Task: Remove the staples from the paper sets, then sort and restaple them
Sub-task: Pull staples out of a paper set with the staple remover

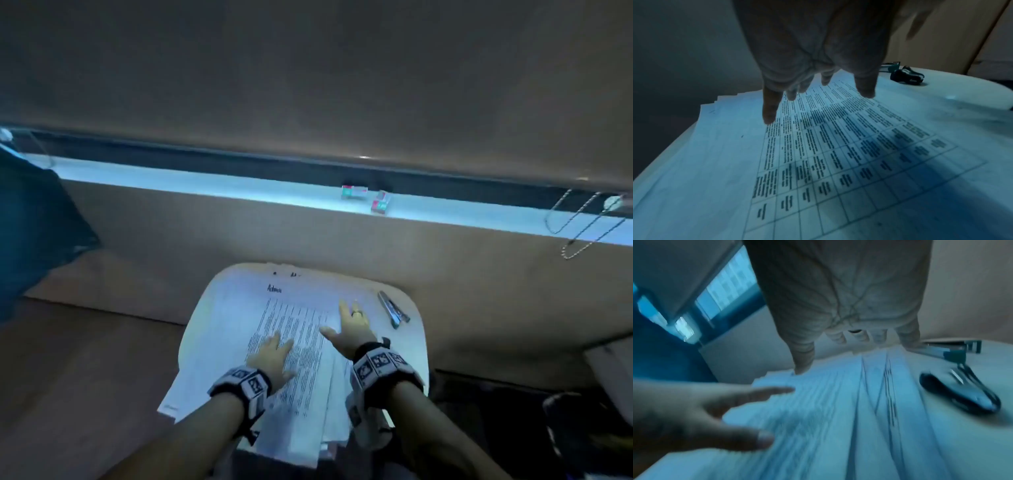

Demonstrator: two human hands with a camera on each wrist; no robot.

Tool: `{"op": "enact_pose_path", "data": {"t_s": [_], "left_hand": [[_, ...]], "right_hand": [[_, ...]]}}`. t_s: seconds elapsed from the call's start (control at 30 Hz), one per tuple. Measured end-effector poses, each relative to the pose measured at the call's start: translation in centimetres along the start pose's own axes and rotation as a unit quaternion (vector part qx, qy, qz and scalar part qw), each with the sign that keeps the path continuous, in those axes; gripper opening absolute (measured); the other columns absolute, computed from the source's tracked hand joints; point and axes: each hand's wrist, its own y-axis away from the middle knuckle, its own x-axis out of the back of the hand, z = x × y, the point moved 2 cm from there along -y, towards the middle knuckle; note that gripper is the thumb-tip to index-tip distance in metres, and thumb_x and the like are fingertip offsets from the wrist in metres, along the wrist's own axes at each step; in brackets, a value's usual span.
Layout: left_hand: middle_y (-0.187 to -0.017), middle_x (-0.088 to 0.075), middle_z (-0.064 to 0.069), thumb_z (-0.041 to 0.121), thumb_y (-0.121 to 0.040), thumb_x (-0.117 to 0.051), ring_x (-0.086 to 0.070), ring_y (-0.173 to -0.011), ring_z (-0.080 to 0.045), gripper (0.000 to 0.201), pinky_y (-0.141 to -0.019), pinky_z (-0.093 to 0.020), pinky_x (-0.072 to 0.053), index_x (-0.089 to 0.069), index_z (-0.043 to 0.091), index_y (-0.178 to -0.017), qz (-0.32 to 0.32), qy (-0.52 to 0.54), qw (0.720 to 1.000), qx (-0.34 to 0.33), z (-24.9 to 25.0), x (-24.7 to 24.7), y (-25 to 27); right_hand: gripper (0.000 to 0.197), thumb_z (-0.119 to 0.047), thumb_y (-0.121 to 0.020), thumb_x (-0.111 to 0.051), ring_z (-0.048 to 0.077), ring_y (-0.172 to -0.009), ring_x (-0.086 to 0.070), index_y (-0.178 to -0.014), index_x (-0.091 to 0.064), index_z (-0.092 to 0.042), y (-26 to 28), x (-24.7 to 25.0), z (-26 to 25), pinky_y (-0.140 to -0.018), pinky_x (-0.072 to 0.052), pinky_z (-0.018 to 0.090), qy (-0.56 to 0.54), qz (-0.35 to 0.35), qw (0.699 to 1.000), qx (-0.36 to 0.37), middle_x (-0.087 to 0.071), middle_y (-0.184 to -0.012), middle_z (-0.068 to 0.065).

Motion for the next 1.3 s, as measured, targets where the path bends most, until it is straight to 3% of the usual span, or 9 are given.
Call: {"op": "enact_pose_path", "data": {"t_s": [0.1,0.23,0.4,0.63,0.8,0.93,1.1,1.17,1.3], "left_hand": [[-0.154,0.023,-0.004,0.052,-0.088,-0.051,0.014,-0.144,-0.025,0.087,-0.112,-0.056,-0.019,0.009,0.031,-0.147,-0.043,-0.027,0.999,0.005,0.1,-0.3,-1.2],[-0.151,0.031,-0.007,0.059,-0.079,-0.059,0.025,-0.139,-0.031,0.103,-0.112,-0.06,-0.011,0.014,0.032,-0.146,-0.08,-0.047,0.996,0.001,-1.2,-2.3,-2.1],[-0.151,0.03,-0.002,0.058,-0.076,-0.063,0.025,-0.14,-0.027,0.104,-0.102,-0.068,-0.027,0.011,0.036,-0.146,-0.028,-0.032,0.999,-0.011,-1.9,-3.6,-2.4],[-0.153,0.025,-0.008,0.053,-0.075,-0.067,0.024,-0.14,-0.032,0.106,-0.111,-0.061,-0.015,0.006,0.033,-0.147,0.015,-0.013,0.999,-0.045,-2.1,-4.1,-2.8],[-0.156,0.014,-0.012,0.054,-0.075,-0.066,0.014,-0.142,-0.037,0.102,-0.114,-0.054,-0.01,0.001,0.03,-0.149,0.049,-0.041,0.996,-0.056,-2.2,-4.2,-2.8],[-0.157,0.006,-0.011,0.057,-0.078,-0.061,0.007,-0.143,-0.037,0.093,-0.114,-0.055,-0.013,-0.007,0.028,-0.149,0.071,-0.05,0.993,-0.08,-2.3,-4.5,-2.2],[-0.15,-0.025,-0.013,0.058,-0.085,-0.051,-0.027,-0.135,-0.032,0.074,-0.107,-0.05,-0.033,-0.031,0.014,-0.141,0.115,-0.073,0.987,-0.089,-2.5,-5.2,-1.1],[-0.14,-0.041,-0.013,0.055,-0.088,-0.049,-0.041,-0.126,-0.029,0.064,-0.102,-0.044,-0.04,-0.041,0.01,-0.133,0.124,-0.043,0.987,-0.092,-2.5,-5.1,-0.9],[-0.127,-0.055,-0.012,0.046,-0.092,-0.048,-0.053,-0.114,-0.024,0.054,-0.094,-0.033,-0.044,-0.05,0.005,-0.127,0.166,0.081,0.98,-0.069,-3.3,-2.4,-1.2]], "right_hand": [[0.086,-0.052,-0.089,-0.049,0.026,-0.145,0.012,-0.15,0.005,-0.024,-1.2,-4.1,1.4,-0.114,-0.015,0.054,0.085,-0.063,0.994,-0.036,0.018,-0.157,0.007],[0.102,-0.056,-0.081,-0.061,0.026,-0.141,0.025,-0.148,0.012,-0.029,-1.6,-9.3,2.0,-0.107,-0.017,0.065,0.124,-0.144,0.982,-0.02,0.035,-0.15,0.002],[0.11,-0.055,-0.078,-0.065,0.028,-0.138,0.031,-0.146,0.018,-0.029,-1.6,-11.3,2.6,-0.103,-0.02,0.068,0.138,-0.129,0.982,-0.02,0.04,-0.147,0.002],[0.111,-0.051,-0.076,-0.069,0.029,-0.14,0.026,-0.147,0.014,-0.031,-2.3,-11.7,3.5,-0.107,-0.017,0.067,0.122,-0.093,0.988,0.01,0.035,-0.15,0.004],[0.105,-0.05,-0.076,-0.069,0.032,-0.143,0.014,-0.15,0.002,-0.026,-2.5,-11.5,3.5,-0.115,-0.012,0.054,0.112,-0.03,0.993,0.021,0.02,-0.155,0.01],[0.074,-0.047,-0.088,-0.056,0.026,-0.144,-0.009,-0.146,-0.021,-0.016,-0.2,-9.9,4.2,-0.112,-0.024,0.049,0.108,0.145,0.984,0.006,-0.01,-0.157,0.01],[0.042,-0.03,-0.093,-0.049,0.031,-0.129,-0.034,-0.13,-0.047,-0.01,1.5,-7.4,6.7,-0.1,-0.034,0.043,0.115,0.287,0.949,-0.054,-0.039,-0.14,0.015],[0.042,-0.027,-0.092,-0.048,0.034,-0.128,-0.033,-0.129,-0.044,-0.008,1.3,-6.6,7.8,-0.097,-0.035,0.046,0.111,0.289,0.946,-0.095,-0.037,-0.139,0.019],[0.047,-0.029,-0.09,-0.05,0.039,-0.121,-0.041,-0.13,-0.04,-0.006,-0.2,-6.3,8.6,-0.093,-0.04,0.043,0.11,0.198,0.962,-0.155,-0.034,-0.138,0.025]]}}
